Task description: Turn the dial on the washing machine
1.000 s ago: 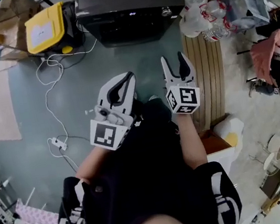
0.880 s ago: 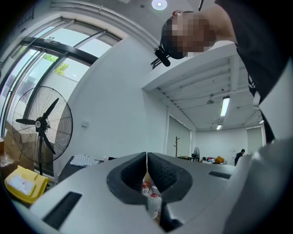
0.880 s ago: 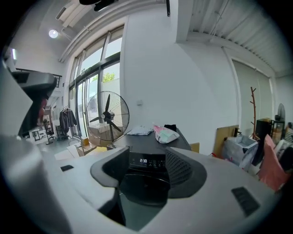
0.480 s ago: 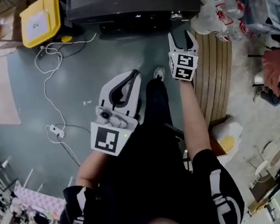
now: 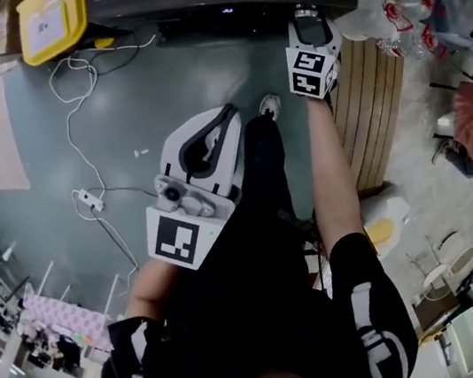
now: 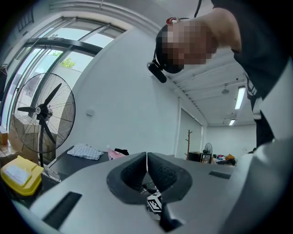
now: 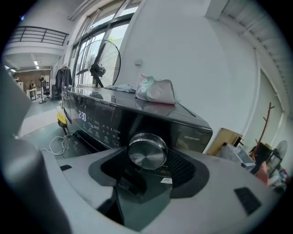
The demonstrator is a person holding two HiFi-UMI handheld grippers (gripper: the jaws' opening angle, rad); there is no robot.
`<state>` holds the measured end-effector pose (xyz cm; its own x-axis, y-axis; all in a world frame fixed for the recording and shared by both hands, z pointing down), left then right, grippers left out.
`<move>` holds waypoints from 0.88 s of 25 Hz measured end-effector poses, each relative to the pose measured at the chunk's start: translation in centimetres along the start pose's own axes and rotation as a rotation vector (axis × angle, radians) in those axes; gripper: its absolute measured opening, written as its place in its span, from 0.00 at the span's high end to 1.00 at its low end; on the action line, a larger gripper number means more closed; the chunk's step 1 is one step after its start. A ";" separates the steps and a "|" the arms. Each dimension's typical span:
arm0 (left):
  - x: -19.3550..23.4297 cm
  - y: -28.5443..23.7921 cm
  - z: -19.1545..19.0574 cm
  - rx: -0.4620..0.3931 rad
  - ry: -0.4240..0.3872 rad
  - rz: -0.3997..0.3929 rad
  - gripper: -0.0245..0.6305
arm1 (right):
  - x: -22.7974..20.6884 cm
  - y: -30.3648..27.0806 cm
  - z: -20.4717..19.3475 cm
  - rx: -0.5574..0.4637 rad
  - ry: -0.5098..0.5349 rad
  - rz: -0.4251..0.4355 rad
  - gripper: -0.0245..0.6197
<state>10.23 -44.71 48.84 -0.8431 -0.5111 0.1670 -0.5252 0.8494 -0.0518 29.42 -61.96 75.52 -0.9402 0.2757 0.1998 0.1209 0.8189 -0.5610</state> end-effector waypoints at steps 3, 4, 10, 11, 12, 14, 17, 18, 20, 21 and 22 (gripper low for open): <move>0.0 -0.1 -0.7 0.005 0.001 0.002 0.93 | 0.0 -0.3 -0.1 -0.010 -0.082 0.032 0.52; 0.0 -0.1 -0.9 0.006 0.004 0.002 0.93 | -0.2 -0.3 -0.3 -0.015 -0.163 0.059 0.52; 0.2 0.5 -2.1 0.027 0.013 0.001 0.93 | -1.6 -0.2 -1.5 -0.067 -0.575 0.171 0.53; 0.2 0.5 -2.3 0.030 0.013 -0.001 0.93 | -1.3 0.0 -1.2 -0.067 -0.462 0.123 0.52; 0.1 0.5 -2.3 0.033 0.011 -0.004 0.93 | -0.9 0.2 -0.8 -0.064 -0.347 0.077 0.50; 0.1 0.5 -2.2 0.035 0.008 -0.008 0.93 | -0.2 0.4 -0.3 -0.048 -0.146 0.001 0.48; 0.1 0.5 -2.2 0.037 0.013 -0.009 0.93 | 0.5 0.0 0.0 -0.038 0.090 -0.081 0.47; 0.1 0.4 -2.2 0.038 0.013 -0.009 0.93 | 0.8 -0.2 0.1 -0.041 0.123 -0.086 0.48; 0.1 0.3 -2.3 0.040 0.016 -0.008 0.93 | 0.5 -0.5 0.1 -0.050 0.015 -0.035 0.52; 0.1 0.2 -2.4 0.040 0.019 -0.007 0.93 | -0.2 -0.6 0.0 -0.056 -0.137 0.020 0.52; 0.1 0.2 -2.4 0.039 0.022 -0.006 0.93 | -0.9 -0.6 -0.2 -0.063 -0.315 0.079 0.52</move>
<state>10.27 -44.26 51.23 -0.8374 -0.5128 0.1891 -0.5347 0.8403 -0.0890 30.25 -62.61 75.88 -0.9783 0.1780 -0.1061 0.2072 0.8335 -0.5122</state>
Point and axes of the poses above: the fingertips, and each gripper's own axes: y backward along the fingers, x to its left, z out of its top, the point moved 5 cm from there along y, backward along the fingers, and after that the axes turned 3 degrees about -y, right-handed, at the moved point
